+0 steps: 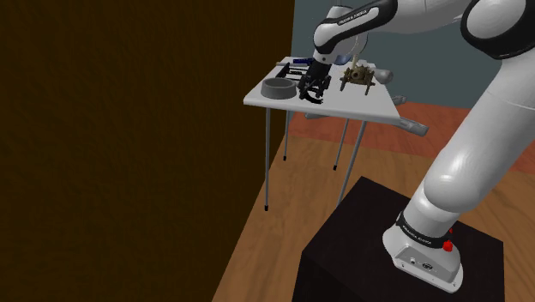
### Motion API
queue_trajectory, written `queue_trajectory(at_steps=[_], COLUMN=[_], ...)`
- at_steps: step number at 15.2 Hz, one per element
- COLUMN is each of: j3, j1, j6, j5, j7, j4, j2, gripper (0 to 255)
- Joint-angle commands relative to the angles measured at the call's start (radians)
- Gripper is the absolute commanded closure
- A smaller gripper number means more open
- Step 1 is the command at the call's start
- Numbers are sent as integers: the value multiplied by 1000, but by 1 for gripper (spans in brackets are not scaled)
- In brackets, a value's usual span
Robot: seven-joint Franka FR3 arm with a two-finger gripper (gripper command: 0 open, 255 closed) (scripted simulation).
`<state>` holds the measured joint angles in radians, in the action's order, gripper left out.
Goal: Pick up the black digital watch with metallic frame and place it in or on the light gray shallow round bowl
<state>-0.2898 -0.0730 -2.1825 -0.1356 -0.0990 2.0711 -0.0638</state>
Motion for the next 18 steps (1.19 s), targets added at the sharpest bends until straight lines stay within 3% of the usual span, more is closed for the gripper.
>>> queue_trajectory(at_steps=[1,8,9,18], j3=[0,0,0,0], j1=[1,1,1,1], j6=[-18,-18,-18,-18], j5=[-5,-5,-5,-5], j7=[-4,-4,-4,-4], j4=[9,9,9,9], j2=[9,9,9,9], gripper=[0,0,255,255])
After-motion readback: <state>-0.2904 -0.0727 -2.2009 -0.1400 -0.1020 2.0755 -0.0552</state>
